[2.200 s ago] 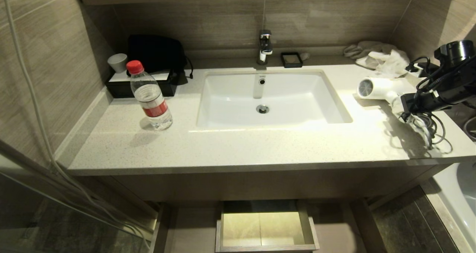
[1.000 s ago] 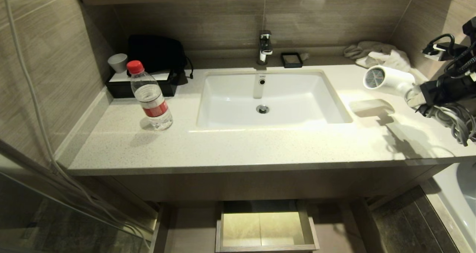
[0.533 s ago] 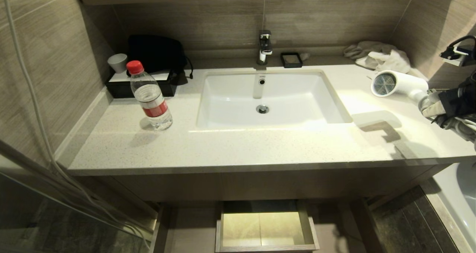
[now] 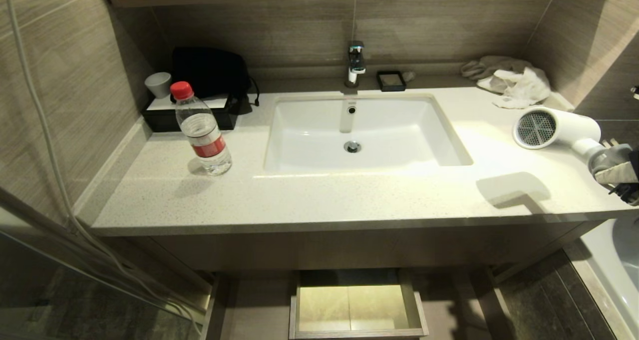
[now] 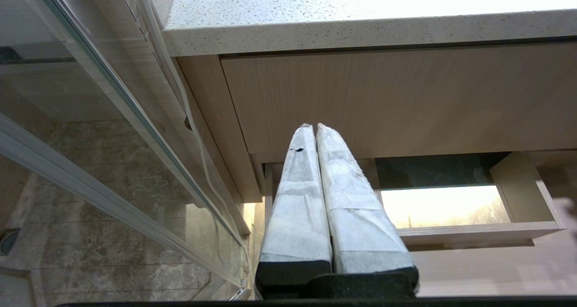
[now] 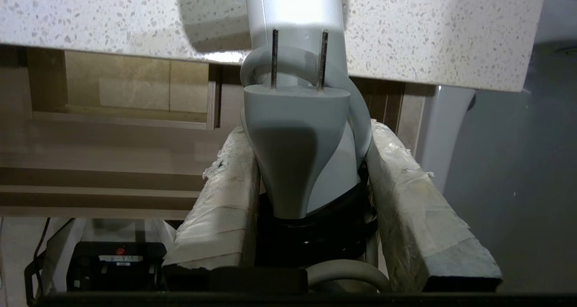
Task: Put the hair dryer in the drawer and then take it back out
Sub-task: Put it into the drawer
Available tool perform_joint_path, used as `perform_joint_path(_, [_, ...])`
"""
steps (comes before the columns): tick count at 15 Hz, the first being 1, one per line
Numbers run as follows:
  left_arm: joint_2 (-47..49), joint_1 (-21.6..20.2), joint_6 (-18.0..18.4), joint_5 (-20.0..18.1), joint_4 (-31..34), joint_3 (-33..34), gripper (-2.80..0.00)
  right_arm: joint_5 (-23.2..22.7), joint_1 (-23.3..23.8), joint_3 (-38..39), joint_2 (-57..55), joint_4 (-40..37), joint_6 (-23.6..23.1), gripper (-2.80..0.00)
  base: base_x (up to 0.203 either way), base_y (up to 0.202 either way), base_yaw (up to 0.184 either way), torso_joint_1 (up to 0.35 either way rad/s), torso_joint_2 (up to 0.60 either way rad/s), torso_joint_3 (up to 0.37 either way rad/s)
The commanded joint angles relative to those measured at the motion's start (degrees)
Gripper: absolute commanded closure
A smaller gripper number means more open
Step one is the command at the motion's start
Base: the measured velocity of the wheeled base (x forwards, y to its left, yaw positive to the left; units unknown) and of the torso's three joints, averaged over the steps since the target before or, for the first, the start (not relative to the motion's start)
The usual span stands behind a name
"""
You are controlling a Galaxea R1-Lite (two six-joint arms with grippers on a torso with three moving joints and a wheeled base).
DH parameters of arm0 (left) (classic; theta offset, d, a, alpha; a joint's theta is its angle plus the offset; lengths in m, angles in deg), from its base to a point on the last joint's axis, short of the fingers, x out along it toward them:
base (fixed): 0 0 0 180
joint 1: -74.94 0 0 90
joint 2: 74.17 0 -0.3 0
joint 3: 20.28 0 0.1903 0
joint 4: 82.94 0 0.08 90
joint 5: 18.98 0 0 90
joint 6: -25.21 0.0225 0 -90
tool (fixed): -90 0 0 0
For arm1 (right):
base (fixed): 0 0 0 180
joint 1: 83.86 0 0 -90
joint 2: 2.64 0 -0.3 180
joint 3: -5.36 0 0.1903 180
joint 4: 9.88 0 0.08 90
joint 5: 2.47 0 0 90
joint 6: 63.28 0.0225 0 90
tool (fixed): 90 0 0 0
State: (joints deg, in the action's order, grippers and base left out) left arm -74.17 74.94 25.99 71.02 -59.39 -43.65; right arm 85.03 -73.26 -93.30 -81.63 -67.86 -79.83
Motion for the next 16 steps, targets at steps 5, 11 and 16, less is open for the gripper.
perform_joint_path(5, [0.0,0.0,0.0,0.0,0.0,0.0,0.0,0.4,-0.3,15.6,18.0,2.1,-2.4,0.0,0.0,0.0,0.0,-0.017,0.02,-0.001])
perform_joint_path(11, [0.0,0.0,0.0,0.0,0.0,0.0,0.0,0.4,-0.3,19.7,22.9,1.9,-3.0,0.0,0.0,0.0,0.0,-0.319,0.23,-0.083])
perform_joint_path(16, [0.0,0.0,0.0,0.0,0.0,0.0,0.0,0.4,-0.3,22.5,25.6,1.9,-3.0,0.0,0.0,0.0,0.0,-0.35,0.2,-0.148])
